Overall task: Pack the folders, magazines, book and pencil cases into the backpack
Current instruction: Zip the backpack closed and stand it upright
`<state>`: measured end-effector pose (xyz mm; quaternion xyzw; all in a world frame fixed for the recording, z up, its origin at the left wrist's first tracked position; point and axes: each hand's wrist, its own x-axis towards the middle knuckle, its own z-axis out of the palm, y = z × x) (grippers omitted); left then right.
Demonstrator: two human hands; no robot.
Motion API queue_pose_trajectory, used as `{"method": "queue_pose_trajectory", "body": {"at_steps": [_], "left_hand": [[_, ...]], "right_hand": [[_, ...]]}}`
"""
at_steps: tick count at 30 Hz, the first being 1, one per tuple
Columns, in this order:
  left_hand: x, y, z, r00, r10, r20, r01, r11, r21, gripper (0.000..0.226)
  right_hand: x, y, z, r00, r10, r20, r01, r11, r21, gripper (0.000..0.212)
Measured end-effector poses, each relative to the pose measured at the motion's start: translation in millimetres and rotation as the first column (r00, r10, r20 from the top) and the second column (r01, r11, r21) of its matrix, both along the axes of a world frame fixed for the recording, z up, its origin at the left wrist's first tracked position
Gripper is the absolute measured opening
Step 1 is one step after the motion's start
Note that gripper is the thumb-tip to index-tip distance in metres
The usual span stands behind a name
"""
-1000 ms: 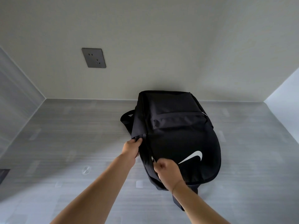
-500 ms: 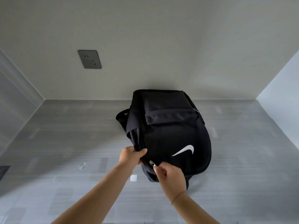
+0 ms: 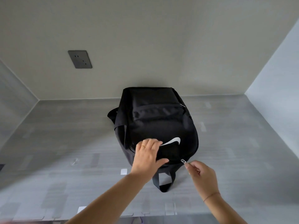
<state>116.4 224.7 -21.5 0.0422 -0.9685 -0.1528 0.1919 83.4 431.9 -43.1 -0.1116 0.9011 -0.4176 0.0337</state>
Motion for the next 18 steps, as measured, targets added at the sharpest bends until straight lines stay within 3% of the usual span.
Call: {"method": "queue_pose_trajectory", "body": {"at_steps": [2,5,10,18], "left_hand": [[-10,25,-1,0.982,-0.174,0.078,0.178,0.983,-0.038,0.053],[-23,46,5,0.966,-0.212,0.146,0.217,0.976,-0.019,0.037],[-23,51,14,0.978,-0.149,0.143,0.106,0.957,0.27,0.02],[-19,43,25,0.988,-0.081,0.132,0.039,0.955,0.293,0.018]], "right_hand": [[-1,1,4,0.999,0.003,-0.043,-0.005,0.999,-0.035,0.031],[-4,3,10,0.993,-0.002,-0.114,-0.007,0.997,-0.081,0.016],[-18,7,8,0.982,-0.016,-0.186,-0.001,0.996,-0.092,0.008],[-74,27,8,0.989,-0.122,-0.085,0.111,0.986,-0.127,0.011]]}}
